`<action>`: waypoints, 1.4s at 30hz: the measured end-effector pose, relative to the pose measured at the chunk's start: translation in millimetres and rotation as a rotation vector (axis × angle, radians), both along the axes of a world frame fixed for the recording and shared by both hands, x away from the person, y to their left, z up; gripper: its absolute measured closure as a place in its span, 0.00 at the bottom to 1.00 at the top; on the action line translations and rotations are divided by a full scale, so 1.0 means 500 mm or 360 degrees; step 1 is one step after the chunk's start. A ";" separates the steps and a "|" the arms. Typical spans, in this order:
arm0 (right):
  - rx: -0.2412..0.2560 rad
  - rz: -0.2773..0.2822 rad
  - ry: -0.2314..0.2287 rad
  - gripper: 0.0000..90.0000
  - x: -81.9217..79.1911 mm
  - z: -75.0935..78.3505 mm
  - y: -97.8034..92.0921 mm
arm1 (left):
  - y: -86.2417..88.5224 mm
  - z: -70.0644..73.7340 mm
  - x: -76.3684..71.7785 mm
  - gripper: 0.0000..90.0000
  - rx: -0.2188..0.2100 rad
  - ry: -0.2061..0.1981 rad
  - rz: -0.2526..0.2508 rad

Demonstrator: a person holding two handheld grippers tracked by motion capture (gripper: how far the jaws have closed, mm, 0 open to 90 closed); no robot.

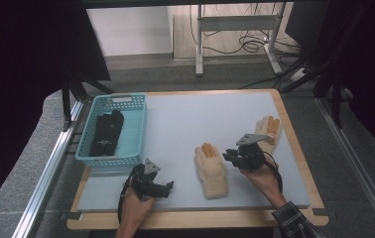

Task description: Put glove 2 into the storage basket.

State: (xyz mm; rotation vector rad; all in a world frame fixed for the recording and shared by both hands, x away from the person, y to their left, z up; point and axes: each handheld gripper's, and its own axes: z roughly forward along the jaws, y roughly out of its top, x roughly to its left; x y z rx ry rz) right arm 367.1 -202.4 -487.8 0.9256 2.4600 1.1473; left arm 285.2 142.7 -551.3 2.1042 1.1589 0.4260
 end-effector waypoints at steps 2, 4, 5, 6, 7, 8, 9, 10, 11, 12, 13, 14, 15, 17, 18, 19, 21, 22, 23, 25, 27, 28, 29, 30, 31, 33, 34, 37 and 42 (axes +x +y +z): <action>0.0000 -0.0038 -0.0003 0.81 0.007 0.002 -0.019 | 0.000 0.000 0.000 0.01 0.0000 0.0000 0.0000; 0.0002 -0.0087 -0.0007 0.81 0.015 0.004 -0.041 | 0.000 0.000 0.000 0.01 0.0000 0.0001 0.0000; 0.0007 -0.0111 -0.0008 0.81 0.020 0.006 -0.054 | 0.000 0.000 0.000 0.01 0.0000 0.0000 0.0001; 0.0012 -0.0139 -0.0013 0.81 0.025 0.008 -0.068 | 0.000 0.000 0.000 0.01 0.0000 0.0000 0.0001; 0.0012 -0.0139 -0.0013 0.81 0.025 0.008 -0.068 | 0.000 0.000 0.000 0.01 0.0000 0.0000 0.0000; 0.0021 -0.0204 -0.0017 0.82 0.035 0.012 -0.095 | 0.000 0.000 0.000 0.01 -0.0001 0.0000 0.0000; 0.0021 -0.0204 -0.0017 0.82 0.035 0.012 -0.095 | 0.000 0.000 0.000 0.01 -0.0003 -0.0001 0.0001; 0.0017 -0.0264 -0.0029 0.81 0.047 0.016 -0.124 | 0.000 0.000 0.000 0.01 -0.0001 0.0000 -0.0001; 0.0017 -0.0264 -0.0029 0.81 0.047 0.016 -0.124 | 0.000 0.000 0.000 0.01 -0.0001 0.0000 -0.0001; 0.0010 -0.0336 -0.0044 0.81 0.060 0.020 -0.153 | 0.000 0.000 0.000 0.01 -0.0002 0.0000 0.0000; 0.0016 -0.0371 -0.0045 0.80 0.067 0.022 -0.168 | 0.000 0.000 0.000 0.01 -0.0002 0.0000 0.0000; 0.0018 -0.0408 -0.0050 0.78 0.074 0.024 -0.183 | 0.000 0.000 0.000 0.01 -0.0003 0.0000 0.0000; 0.0023 -0.0448 -0.0054 0.77 0.081 0.025 -0.197 | 0.000 0.000 0.000 0.01 -0.0003 0.0000 0.0000; 0.0021 -0.0473 -0.0057 0.75 0.087 0.026 -0.207 | 0.000 0.000 0.000 0.01 -0.0003 0.0000 0.0000; 0.0024 -0.0546 -0.0056 0.70 0.101 0.026 -0.235 | 0.000 0.000 0.000 0.01 -0.0003 0.0000 0.0000; 0.0025 -0.0582 -0.0053 0.69 0.106 0.024 -0.245 | 0.000 0.000 0.000 0.01 -0.0003 0.0000 0.0000; 0.0030 -0.0612 -0.0047 0.68 0.110 0.022 -0.256 | 0.000 0.000 0.000 0.01 -0.0003 0.0000 0.0000; 0.0035 -0.0630 -0.0043 0.67 0.113 0.019 -0.265 | 0.000 0.000 0.000 0.01 -0.0003 0.0000 0.0000; 0.0035 -0.0643 -0.0041 0.66 0.116 0.015 -0.273 | 0.000 0.000 0.000 0.01 -0.0003 0.0000 0.0000; 0.0027 -0.0663 -0.0033 0.60 0.121 0.006 -0.283 | 0.000 0.000 0.000 0.01 -0.0003 0.0000 0.0000; 0.0021 -0.0663 -0.0026 0.52 0.131 -0.007 -0.288 | 0.000 0.000 0.000 0.01 -0.0003 0.0000 0.0000; 0.0021 -0.0663 -0.0026 0.52 0.131 -0.007 -0.288 | 0.000 0.000 0.000 0.01 -0.0003 0.0000 0.0000; 0.0025 -0.0663 -0.0025 0.49 0.135 -0.012 -0.287 | 0.000 0.000 0.000 0.01 -0.0003 0.0000 0.0000; 0.0028 -0.0656 -0.0018 0.47 0.139 -0.016 -0.285 | 0.000 0.000 0.000 0.01 -0.0003 0.0000 0.0000; 0.0030 -0.0644 -0.0009 0.44 0.147 -0.027 -0.278 | 0.000 0.000 0.000 0.01 -0.0004 0.0000 0.0000; 0.0020 -0.0634 -0.0003 0.44 0.150 -0.031 -0.274 | 0.000 0.000 0.000 0.01 -0.0007 -0.0001 0.0003; 0.0005 -0.0617 -0.0005 0.44 0.153 -0.036 -0.269 | -0.001 0.000 0.000 0.01 -0.0008 -0.0002 0.0004; -0.0055 -0.0604 -0.0015 0.44 0.159 -0.049 -0.255 | 0.000 0.000 0.000 0.01 -0.0003 0.0000 0.0000; -0.0112 -0.0651 -0.0017 0.57 0.162 -0.059 -0.245 | 0.000 -0.001 0.000 0.01 -0.0008 -0.0002 0.0004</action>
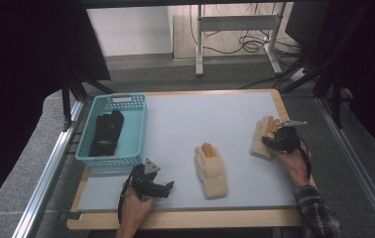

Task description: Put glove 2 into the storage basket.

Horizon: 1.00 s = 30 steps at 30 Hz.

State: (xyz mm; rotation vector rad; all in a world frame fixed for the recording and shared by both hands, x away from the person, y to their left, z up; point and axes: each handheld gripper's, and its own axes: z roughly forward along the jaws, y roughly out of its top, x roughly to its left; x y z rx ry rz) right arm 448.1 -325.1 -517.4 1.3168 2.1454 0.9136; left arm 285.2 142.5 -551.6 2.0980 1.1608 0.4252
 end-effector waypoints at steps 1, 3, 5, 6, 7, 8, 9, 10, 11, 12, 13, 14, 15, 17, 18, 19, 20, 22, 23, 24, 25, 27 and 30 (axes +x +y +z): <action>-0.0007 -0.0007 0.0007 0.59 -0.001 0.002 0.001 | 0.000 0.000 0.000 0.01 0.0000 0.0000 0.0000; -0.0015 -0.0015 0.0013 0.61 -0.002 0.004 0.003 | 0.000 0.000 0.000 0.01 0.0004 0.0002 -0.0003; -0.0026 -0.0012 0.0015 0.63 -0.004 0.007 0.004 | 0.000 0.000 0.000 0.01 -0.0001 0.0000 0.0001; -0.0030 0.0000 0.0011 0.64 -0.006 0.010 0.005 | 0.000 0.000 0.000 0.01 -0.0001 0.0000 0.0000; -0.0029 0.0009 0.0008 0.64 -0.008 0.013 0.005 | 0.000 0.000 0.000 0.01 -0.0001 0.0000 0.0001; -0.0029 0.0009 0.0008 0.64 -0.008 0.013 0.005 | 0.000 0.000 0.000 0.01 0.0005 0.0002 -0.0004; -0.0024 0.0017 0.0001 0.64 -0.011 0.016 0.006 | 0.000 0.000 0.000 0.01 0.0000 0.0000 0.0000; -0.0020 0.0025 -0.0005 0.64 -0.014 0.020 0.006 | 0.000 0.000 0.000 0.01 0.0000 0.0000 0.0000; -0.0011 0.0036 -0.0010 0.64 -0.017 0.026 0.007 | 0.000 0.000 0.000 0.01 0.0004 0.0002 -0.0003; 0.0000 0.0051 -0.0018 0.64 -0.021 0.032 0.009 | 0.000 0.000 0.000 0.01 0.0004 0.0002 -0.0003; 0.0003 0.0090 -0.0036 0.64 -0.031 0.046 0.015 | 0.000 0.000 0.000 0.01 0.0004 0.0002 -0.0003; 0.0003 0.0090 -0.0036 0.64 -0.031 0.046 0.015 | 0.000 0.000 0.000 0.01 0.0004 0.0002 -0.0004; 0.0002 0.0113 -0.0045 0.64 -0.037 0.054 0.019 | 0.000 0.000 0.000 0.01 0.0004 0.0002 -0.0003; 0.0019 0.0195 -0.0075 0.64 -0.055 0.077 0.034 | 0.000 0.000 0.000 0.01 0.0005 0.0002 -0.0003; 0.0019 0.0195 -0.0075 0.64 -0.055 0.077 0.034 | 0.000 0.000 0.000 0.01 0.0005 0.0002 -0.0003; 0.0027 0.0224 -0.0081 0.64 -0.061 0.085 0.039 | 0.000 0.000 0.000 0.01 0.0005 0.0002 -0.0003; 0.0032 0.0259 -0.0087 0.64 -0.068 0.092 0.045 | 0.000 0.000 0.000 0.01 0.0005 0.0002 -0.0003; 0.0028 0.0331 -0.0104 0.64 -0.083 0.105 0.060 | 0.000 0.000 0.000 0.01 0.0005 0.0002 -0.0003; 0.0020 0.0373 -0.0114 0.64 -0.093 0.113 0.070 | 0.000 0.000 0.000 0.01 -0.0002 0.0000 0.0002; 0.0016 0.0399 -0.0119 0.64 -0.100 0.117 0.076 | 0.000 0.000 0.000 0.01 -0.0001 0.0000 0.0002; 0.0016 0.0437 -0.0126 0.64 -0.108 0.122 0.083 | 0.000 0.000 0.000 0.01 -0.0002 0.0000 0.0002; 0.0031 0.0515 -0.0128 0.64 -0.126 0.132 0.100 | 0.000 0.000 0.000 0.01 -0.0002 0.0000 0.0002; 0.0044 0.0614 -0.0124 0.64 -0.146 0.142 0.120 | 0.000 0.000 0.000 0.01 0.0000 -0.0002 0.0001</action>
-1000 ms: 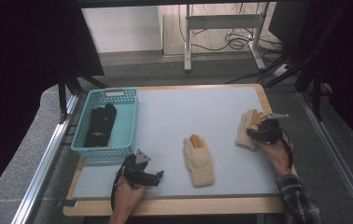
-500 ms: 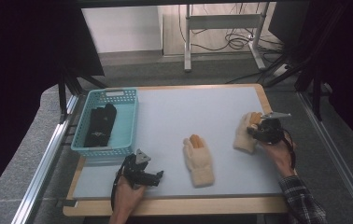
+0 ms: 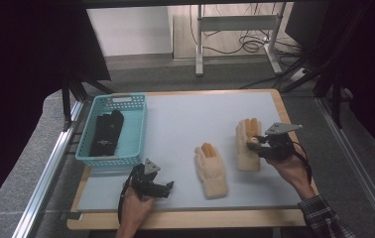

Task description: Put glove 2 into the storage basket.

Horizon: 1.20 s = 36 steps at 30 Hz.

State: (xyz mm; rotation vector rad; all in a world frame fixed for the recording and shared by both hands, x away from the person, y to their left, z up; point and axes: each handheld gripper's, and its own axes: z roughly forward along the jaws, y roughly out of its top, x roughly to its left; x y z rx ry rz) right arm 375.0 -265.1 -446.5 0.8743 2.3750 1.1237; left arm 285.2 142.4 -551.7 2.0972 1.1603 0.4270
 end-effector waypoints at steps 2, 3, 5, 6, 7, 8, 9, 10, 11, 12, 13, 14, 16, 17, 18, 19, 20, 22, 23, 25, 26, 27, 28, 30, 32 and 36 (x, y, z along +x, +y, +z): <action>0.0010 0.0112 0.0005 0.64 -0.021 0.008 0.023 | 0.000 0.000 0.000 0.01 -0.0001 0.0000 0.0000; 0.0010 0.0112 0.0005 0.64 -0.021 0.008 0.023 | 0.000 0.000 0.000 0.01 -0.0001 0.0000 0.0000; 0.0022 0.0162 0.0019 0.64 -0.031 0.010 0.035 | 0.000 0.000 0.000 0.01 -0.0004 -0.0001 0.0002; 0.0028 0.0196 0.0022 0.64 -0.036 0.010 0.042 | 0.000 0.000 0.000 0.01 -0.0006 -0.0002 0.0004; 0.0032 0.0233 0.0032 0.64 -0.041 0.009 0.052 | 0.000 0.000 0.000 0.01 -0.0005 -0.0002 0.0004; 0.0029 0.0252 0.0038 0.64 -0.044 0.009 0.058 | 0.000 0.000 0.000 0.01 -0.0006 -0.0002 0.0004; 0.0032 0.0277 0.0045 0.64 -0.048 0.008 0.065 | 0.000 0.000 0.000 0.01 -0.0006 -0.0002 0.0004; 0.0034 0.0326 0.0060 0.64 -0.054 0.004 0.080 | 0.000 0.000 0.000 0.01 -0.0005 -0.0002 0.0004; 0.0034 0.0326 0.0060 0.64 -0.054 0.004 0.080 | 0.000 0.000 0.000 0.01 -0.0005 -0.0002 0.0004; 0.0034 0.0348 0.0064 0.64 -0.056 0.002 0.088 | -0.001 0.000 0.000 0.01 -0.0005 -0.0002 0.0005; 0.0029 0.0372 0.0070 0.64 -0.059 0.000 0.095 | -0.001 0.000 0.000 0.01 -0.0005 -0.0002 0.0005; 0.0024 0.0391 0.0075 0.64 -0.061 -0.003 0.103 | -0.001 0.000 0.000 0.01 -0.0005 -0.0002 0.0005; 0.0017 0.0427 0.0081 0.64 -0.064 -0.008 0.119 | -0.001 0.000 0.000 0.01 -0.0005 -0.0003 0.0005; 0.0015 0.0449 0.0086 0.64 -0.065 -0.012 0.129 | -0.001 0.000 0.000 0.01 -0.0006 -0.0003 0.0005; 0.0012 0.0462 0.0091 0.64 -0.067 -0.014 0.136 | -0.001 0.000 0.000 0.01 -0.0005 -0.0003 0.0005; 0.0010 0.0485 0.0095 0.64 -0.068 -0.018 0.149 | -0.001 0.000 0.000 0.01 -0.0005 -0.0003 0.0005; 0.0010 0.0485 0.0095 0.64 -0.068 -0.018 0.149 | -0.001 0.000 0.000 0.01 -0.0005 -0.0003 0.0005; 0.0005 0.0503 0.0101 0.64 -0.068 -0.023 0.162 | -0.001 0.000 0.000 0.01 -0.0005 -0.0003 0.0005; 0.0001 0.0510 0.0104 0.64 -0.068 -0.026 0.167 | -0.001 0.000 0.000 0.01 -0.0005 -0.0004 0.0005; -0.0003 0.0522 0.0114 0.64 -0.066 -0.032 0.178 | -0.001 0.000 0.000 0.01 -0.0005 -0.0003 0.0005; -0.0007 0.0526 0.0120 0.64 -0.065 -0.036 0.182 | -0.001 0.000 0.000 0.01 -0.0005 -0.0003 0.0005; -0.0014 0.0531 0.0122 0.64 -0.064 -0.041 0.188 | -0.001 0.000 -0.001 0.01 -0.0005 -0.0004 0.0006; -0.0024 0.0529 0.0125 0.64 -0.063 -0.045 0.191 | -0.001 0.000 -0.001 0.01 -0.0005 -0.0004 0.0005; -0.0045 0.0528 0.0137 0.63 -0.061 -0.054 0.196 | -0.001 0.000 -0.001 0.01 -0.0005 -0.0004 0.0006; -0.0056 0.0518 0.0155 0.63 -0.058 -0.063 0.198 | -0.001 0.000 -0.001 0.01 -0.0005 -0.0004 0.0006; -0.0100 0.0500 0.0169 0.61 -0.054 -0.084 0.199 | 0.000 0.000 -0.001 0.01 -0.0002 -0.0003 0.0003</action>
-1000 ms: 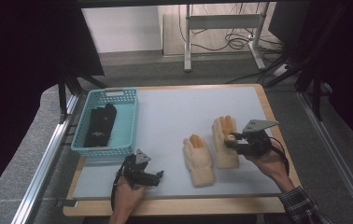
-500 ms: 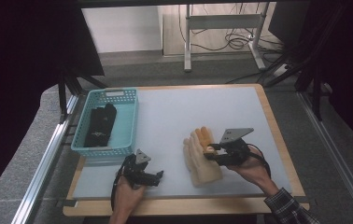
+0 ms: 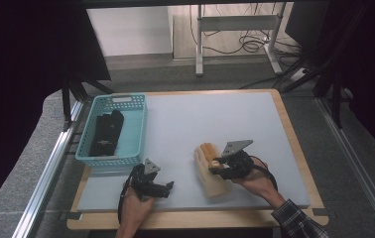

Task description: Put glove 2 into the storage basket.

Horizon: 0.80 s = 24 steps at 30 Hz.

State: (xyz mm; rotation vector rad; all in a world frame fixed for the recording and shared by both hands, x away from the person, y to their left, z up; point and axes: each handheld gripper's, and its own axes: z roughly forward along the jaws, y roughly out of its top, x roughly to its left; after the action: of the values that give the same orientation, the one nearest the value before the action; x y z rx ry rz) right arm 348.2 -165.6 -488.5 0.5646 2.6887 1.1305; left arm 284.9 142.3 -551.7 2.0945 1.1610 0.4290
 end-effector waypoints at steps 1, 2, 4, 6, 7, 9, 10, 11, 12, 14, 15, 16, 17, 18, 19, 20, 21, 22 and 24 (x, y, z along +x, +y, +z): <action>-0.0005 -0.0008 0.0015 0.60 0.001 -0.006 0.000 | 0.000 0.000 0.000 0.01 0.0001 0.0000 -0.0001; -0.0002 -0.0011 0.0021 0.59 0.003 -0.009 0.000 | 0.000 0.000 0.000 0.01 0.0002 0.0000 -0.0001; 0.0019 -0.0018 0.0036 0.56 0.004 -0.011 0.000 | 0.000 0.000 0.000 0.01 0.0000 0.0000 0.0000; 0.0037 -0.0022 0.0022 0.51 0.000 -0.002 -0.002 | 0.000 0.000 0.000 0.01 -0.0005 -0.0002 0.0004; 0.0037 -0.0022 0.0022 0.51 0.000 -0.002 -0.002 | 0.000 0.000 0.000 0.01 -0.0005 -0.0002 0.0005; 0.0060 -0.0032 0.0013 0.49 -0.002 0.010 -0.007 | 0.000 0.000 0.000 0.01 -0.0005 -0.0002 0.0004; 0.0069 -0.0041 0.0002 0.49 -0.003 0.016 -0.012 | -0.001 0.000 0.000 0.01 -0.0005 -0.0002 0.0005; 0.0073 -0.0045 -0.0010 0.48 -0.003 0.021 -0.017 | 0.000 0.000 0.000 0.01 0.0000 -0.0001 0.0001; 0.0077 -0.0059 -0.0015 0.49 -0.002 0.027 -0.025 | 0.000 0.000 0.000 0.01 0.0000 -0.0001 0.0001; 0.0086 -0.0086 -0.0009 0.50 0.000 0.030 -0.038 | 0.000 0.000 0.000 0.01 0.0000 0.0000 0.0001; 0.0089 -0.0106 -0.0007 0.52 0.001 0.029 -0.049 | 0.000 0.000 0.000 0.01 0.0000 0.0000 0.0003; 0.0088 -0.0114 -0.0008 0.54 0.002 0.028 -0.055 | 0.000 0.000 0.000 0.01 -0.0001 -0.0001 0.0001; 0.0087 -0.0124 -0.0001 0.57 0.002 0.026 -0.063 | 0.000 0.000 0.000 0.01 -0.0001 0.0000 0.0001; 0.0081 -0.0137 0.0004 0.61 0.003 0.022 -0.071 | 0.000 0.000 0.000 0.01 0.0002 0.0003 -0.0001; 0.0069 -0.0158 0.0012 0.67 0.001 0.016 -0.080 | 0.000 0.000 0.000 0.01 -0.0001 0.0003 0.0003; 0.0061 -0.0174 0.0013 0.72 0.000 0.011 -0.086 | 0.000 0.000 0.000 0.01 -0.0001 0.0002 0.0003; 0.0050 -0.0183 0.0018 0.78 -0.002 0.005 -0.091 | 0.000 0.000 -0.001 0.01 -0.0001 0.0002 0.0004; 0.0034 -0.0190 0.0029 0.85 -0.005 -0.006 -0.098 | 0.000 0.000 0.000 0.01 -0.0001 0.0003 0.0004; 0.0028 -0.0193 0.0038 0.88 -0.007 -0.011 -0.101 | 0.000 0.000 0.000 0.01 -0.0002 0.0004 0.0004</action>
State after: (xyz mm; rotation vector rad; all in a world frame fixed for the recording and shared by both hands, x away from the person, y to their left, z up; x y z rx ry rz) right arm 344.5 -216.0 -493.9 0.7379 2.6262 1.1227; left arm 284.8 142.3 -551.8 2.0928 1.1654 0.4270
